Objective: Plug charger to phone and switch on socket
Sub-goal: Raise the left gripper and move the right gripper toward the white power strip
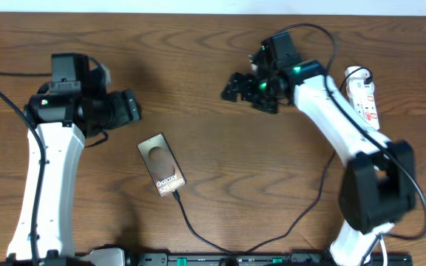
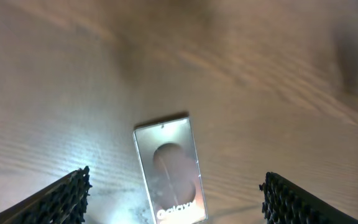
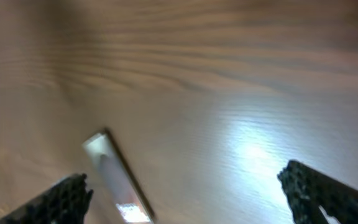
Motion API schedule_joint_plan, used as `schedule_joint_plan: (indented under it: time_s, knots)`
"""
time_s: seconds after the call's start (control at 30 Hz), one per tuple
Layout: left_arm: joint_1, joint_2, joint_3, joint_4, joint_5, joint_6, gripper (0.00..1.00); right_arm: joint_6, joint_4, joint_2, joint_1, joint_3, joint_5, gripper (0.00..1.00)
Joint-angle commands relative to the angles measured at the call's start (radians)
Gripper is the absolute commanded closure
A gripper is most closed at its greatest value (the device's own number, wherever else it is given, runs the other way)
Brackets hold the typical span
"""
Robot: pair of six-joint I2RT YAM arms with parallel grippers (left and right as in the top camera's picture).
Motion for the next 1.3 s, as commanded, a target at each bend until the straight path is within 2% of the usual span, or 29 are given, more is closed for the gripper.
schedule_joint_plan:
  time_s: [0.0,0.13,0.23,0.37,0.53,0.7,0.9,1.03,1.17,1.27]
  knots:
    - [-0.1,-0.023,0.084,0.004,-0.068,0.024,0.13,-0.009,-0.103,-0.139,-0.03,0.055,0.298,0.01]
    - [-0.2,-0.024,0.097,0.069,-0.077,0.024,0.13,-0.009,-0.186,-0.271,-0.098,0.076,0.524,0.01]
    - [-0.28,-0.024,0.097,0.11,-0.148,0.024,0.13,-0.008,-0.195,-0.374,-0.191,0.076,0.632,0.01]
    - [-0.349,-0.023,0.097,0.128,-0.245,0.024,0.13,-0.008,-0.221,-0.473,-0.315,0.076,0.623,0.01]
    - [-0.355,-0.022,0.096,0.127,-0.247,0.024,0.13,-0.009,-0.286,-0.502,-0.352,0.074,0.608,0.01]
    - [-0.355,-0.022,0.096,0.127,-0.247,0.024,0.13,-0.071,-0.278,-0.455,-0.36,0.071,0.62,0.01]
    - [-0.355,-0.022,0.096,0.127,-0.247,0.024,0.13,-0.24,-0.27,-0.29,-0.507,0.075,0.296,0.01]
    - [-0.355,-0.022,0.096,0.127,-0.247,0.024,0.13,-0.356,-0.319,-0.151,-0.653,0.159,0.108,0.01]
    - [-0.355,-0.022,0.096,0.127,-0.247,0.024,0.13,-0.476,-0.347,-0.06,-0.752,0.27,0.078,0.01]
    - [-0.355,-0.022,0.096,0.127,-0.247,0.024,0.13,-0.628,-0.291,-0.026,-0.786,0.282,0.068,0.01]
